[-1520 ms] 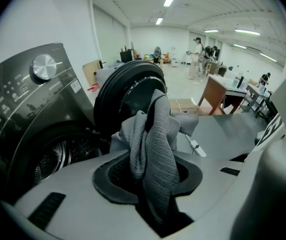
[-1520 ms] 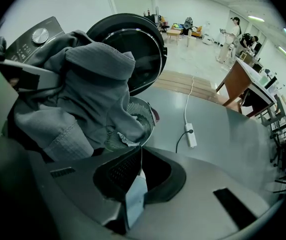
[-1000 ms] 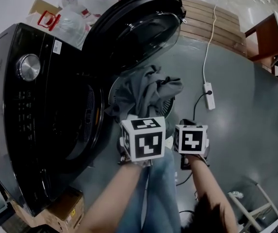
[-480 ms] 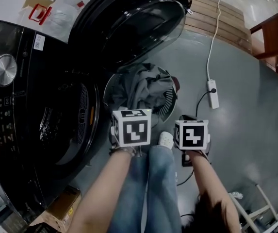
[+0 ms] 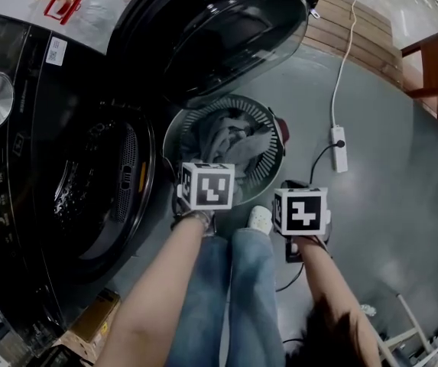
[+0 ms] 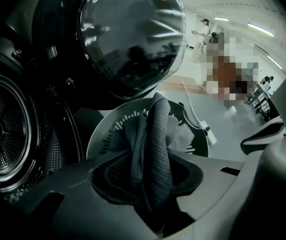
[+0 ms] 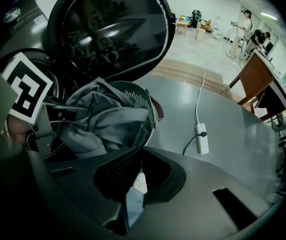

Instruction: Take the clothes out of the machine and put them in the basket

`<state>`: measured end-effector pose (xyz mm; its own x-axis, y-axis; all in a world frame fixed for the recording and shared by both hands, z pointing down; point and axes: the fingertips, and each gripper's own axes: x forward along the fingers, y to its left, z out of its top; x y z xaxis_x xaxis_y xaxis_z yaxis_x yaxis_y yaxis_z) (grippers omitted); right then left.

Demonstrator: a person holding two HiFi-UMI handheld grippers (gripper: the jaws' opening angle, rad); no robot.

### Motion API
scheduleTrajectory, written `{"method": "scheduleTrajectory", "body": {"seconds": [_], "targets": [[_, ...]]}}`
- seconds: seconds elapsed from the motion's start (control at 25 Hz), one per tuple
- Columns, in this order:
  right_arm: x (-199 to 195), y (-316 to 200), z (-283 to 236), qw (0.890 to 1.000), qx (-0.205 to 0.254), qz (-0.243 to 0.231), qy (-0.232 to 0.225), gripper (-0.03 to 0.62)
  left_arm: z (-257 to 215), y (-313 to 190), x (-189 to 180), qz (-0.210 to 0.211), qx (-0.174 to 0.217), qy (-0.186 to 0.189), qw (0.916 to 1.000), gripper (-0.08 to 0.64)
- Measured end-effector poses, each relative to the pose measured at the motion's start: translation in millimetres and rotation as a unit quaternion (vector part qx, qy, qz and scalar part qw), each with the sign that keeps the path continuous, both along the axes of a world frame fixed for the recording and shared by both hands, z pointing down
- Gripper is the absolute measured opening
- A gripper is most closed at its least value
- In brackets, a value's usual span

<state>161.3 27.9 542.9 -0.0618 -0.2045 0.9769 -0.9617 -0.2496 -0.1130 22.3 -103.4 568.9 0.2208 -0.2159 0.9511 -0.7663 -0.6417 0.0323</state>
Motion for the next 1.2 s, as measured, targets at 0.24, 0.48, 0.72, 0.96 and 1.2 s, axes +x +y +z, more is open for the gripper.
{"method": "scheduleTrajectory", "body": {"seconds": [0.24,0.48,0.72,0.96,1.2], "targets": [[-7.9,-6.6,-0.1,1.0,0.0,-0.005,0.0,0.003,14.6,-3.5,0.7,0.006,-0.008,-0.022,0.9997,0.226],[-14.1,-6.3,-3.2,1.0,0.002,-0.007,0.0,0.003,15.5,2.3,-3.0,-0.003,-0.046,0.002,0.9989,0.423],[-24.8,1.7,-17.2,1.0,0.005,-0.017,0.0,0.003,0.3,8.4,-23.2,-0.012,-0.036,0.011,0.9992,0.425],[-36.3,4.8,-64.3,1.0,0.015,-0.017,0.002,0.003,-50.8,9.0,-37.5,-0.006,-0.024,0.018,0.9995,0.424],[-45.4,2.6,-122.9,0.999,0.025,-0.03,-0.002,0.003,-117.3,7.1,-41.1,-0.007,-0.009,0.029,0.9995,0.423]]}}
